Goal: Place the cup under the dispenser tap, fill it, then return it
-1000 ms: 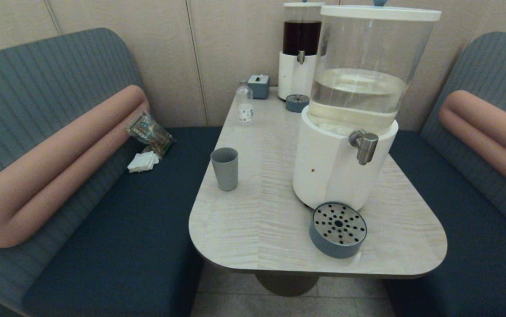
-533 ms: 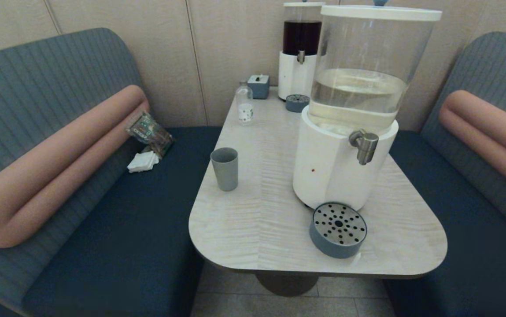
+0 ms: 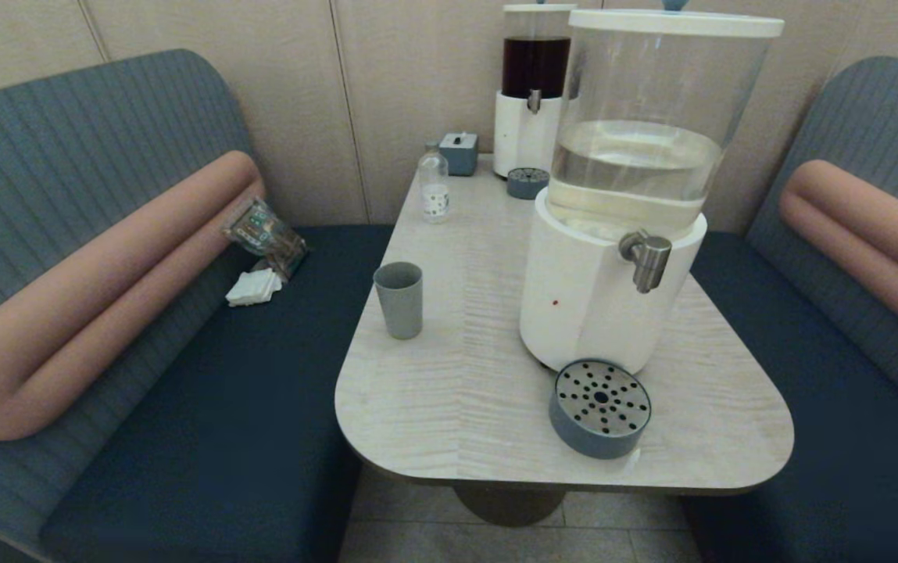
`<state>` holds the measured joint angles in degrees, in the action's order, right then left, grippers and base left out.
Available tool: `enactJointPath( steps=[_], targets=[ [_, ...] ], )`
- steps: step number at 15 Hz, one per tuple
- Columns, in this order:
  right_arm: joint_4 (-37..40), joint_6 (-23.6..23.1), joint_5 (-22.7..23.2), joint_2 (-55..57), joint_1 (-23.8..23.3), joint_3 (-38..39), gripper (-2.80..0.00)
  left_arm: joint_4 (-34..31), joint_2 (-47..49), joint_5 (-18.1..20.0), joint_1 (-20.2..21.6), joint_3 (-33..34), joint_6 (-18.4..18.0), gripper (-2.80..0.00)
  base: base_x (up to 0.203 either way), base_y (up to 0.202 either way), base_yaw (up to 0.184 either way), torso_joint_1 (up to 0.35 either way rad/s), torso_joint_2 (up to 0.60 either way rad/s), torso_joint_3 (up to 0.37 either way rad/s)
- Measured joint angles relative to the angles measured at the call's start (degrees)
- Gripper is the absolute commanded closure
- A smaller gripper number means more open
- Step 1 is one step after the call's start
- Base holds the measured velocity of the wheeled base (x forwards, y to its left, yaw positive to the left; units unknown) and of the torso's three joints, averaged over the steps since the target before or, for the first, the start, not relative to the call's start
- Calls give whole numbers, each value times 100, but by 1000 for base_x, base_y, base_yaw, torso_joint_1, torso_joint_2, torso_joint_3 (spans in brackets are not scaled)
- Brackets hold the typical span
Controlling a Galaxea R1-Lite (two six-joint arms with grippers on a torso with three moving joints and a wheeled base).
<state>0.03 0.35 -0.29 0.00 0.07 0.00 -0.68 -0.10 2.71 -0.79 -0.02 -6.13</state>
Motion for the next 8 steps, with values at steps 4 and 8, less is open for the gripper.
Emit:
enactJointPath(
  steps=[4,8],
  targets=[
    [-6,-58,5,0,-2,0,0,-2,0,-4,0,0,-4,0,0,0,0,0,0,0],
    [-3,11,-6,0,-5,0,0,0,0,1,-2,0,2,0,0,0,0,0,0,0]
  ],
)
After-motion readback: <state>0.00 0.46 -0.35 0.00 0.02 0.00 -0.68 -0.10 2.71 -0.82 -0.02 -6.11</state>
